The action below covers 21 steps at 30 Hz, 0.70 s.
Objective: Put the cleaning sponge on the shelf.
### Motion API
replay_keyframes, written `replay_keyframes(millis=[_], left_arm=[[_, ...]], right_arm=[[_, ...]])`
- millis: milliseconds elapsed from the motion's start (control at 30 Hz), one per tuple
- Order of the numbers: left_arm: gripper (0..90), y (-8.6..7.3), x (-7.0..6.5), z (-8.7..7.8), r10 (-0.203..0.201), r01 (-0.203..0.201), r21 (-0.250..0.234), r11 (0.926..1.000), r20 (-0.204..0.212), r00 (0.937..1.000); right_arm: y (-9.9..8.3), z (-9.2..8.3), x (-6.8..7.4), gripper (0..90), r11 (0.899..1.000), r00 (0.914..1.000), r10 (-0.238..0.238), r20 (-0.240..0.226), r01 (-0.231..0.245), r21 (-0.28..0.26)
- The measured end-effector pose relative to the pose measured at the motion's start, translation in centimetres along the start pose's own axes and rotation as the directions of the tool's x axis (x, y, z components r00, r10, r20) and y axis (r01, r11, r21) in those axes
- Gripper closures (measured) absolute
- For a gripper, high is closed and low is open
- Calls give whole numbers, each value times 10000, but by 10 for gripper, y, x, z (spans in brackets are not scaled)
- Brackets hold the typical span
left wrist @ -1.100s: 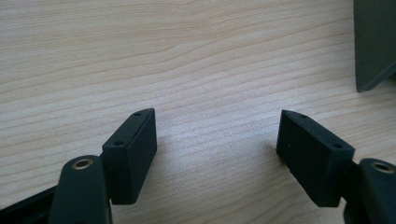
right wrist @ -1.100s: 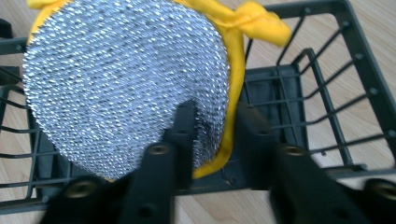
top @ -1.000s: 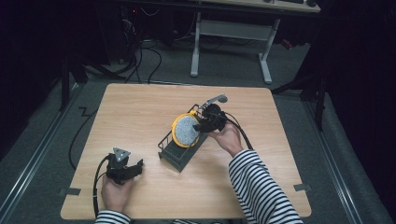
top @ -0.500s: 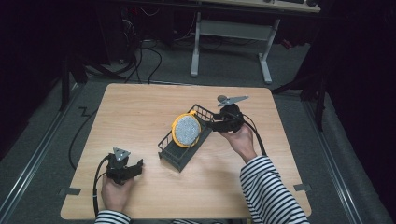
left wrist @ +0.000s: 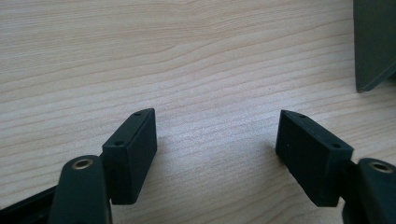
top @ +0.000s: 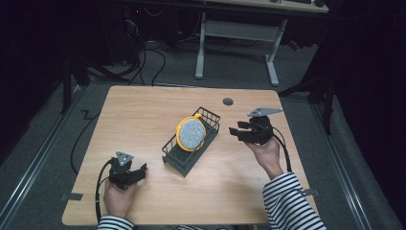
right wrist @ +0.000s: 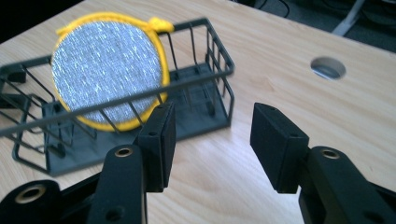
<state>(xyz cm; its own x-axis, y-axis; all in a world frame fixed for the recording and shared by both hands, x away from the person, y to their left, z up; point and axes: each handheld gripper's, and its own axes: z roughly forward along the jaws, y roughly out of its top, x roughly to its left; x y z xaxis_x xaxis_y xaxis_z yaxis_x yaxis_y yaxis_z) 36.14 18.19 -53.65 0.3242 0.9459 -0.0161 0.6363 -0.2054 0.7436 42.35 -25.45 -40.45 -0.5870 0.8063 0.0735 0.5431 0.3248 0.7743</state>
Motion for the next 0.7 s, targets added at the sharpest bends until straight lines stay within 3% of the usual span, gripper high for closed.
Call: replay_keyframes(millis=[267, 433, 667, 700], left_arm=[[299, 0, 0, 0, -2, 2, -1, 10000, -1, 10000], [299, 0, 0, 0, 3, -3, -1, 10000, 0, 10000], [298, 0, 0, 0, 7, -7, 3, 10000, -1, 10000], [298, 0, 0, 0, 10, -10, 13, 10000, 5, 10000]], right_arm=[[-26, -18, -10, 556, 9999, 9997, 102, 201, -102, 14], [-46, -31, -17, 546, 9989, 9984, 471, 310, -469, -48], [-73, -36, -23, 528, 9950, 9940, 977, 489, -966, -240], [-85, -35, -24, 525, 9931, 9916, 1158, 569, -1144, -270]])
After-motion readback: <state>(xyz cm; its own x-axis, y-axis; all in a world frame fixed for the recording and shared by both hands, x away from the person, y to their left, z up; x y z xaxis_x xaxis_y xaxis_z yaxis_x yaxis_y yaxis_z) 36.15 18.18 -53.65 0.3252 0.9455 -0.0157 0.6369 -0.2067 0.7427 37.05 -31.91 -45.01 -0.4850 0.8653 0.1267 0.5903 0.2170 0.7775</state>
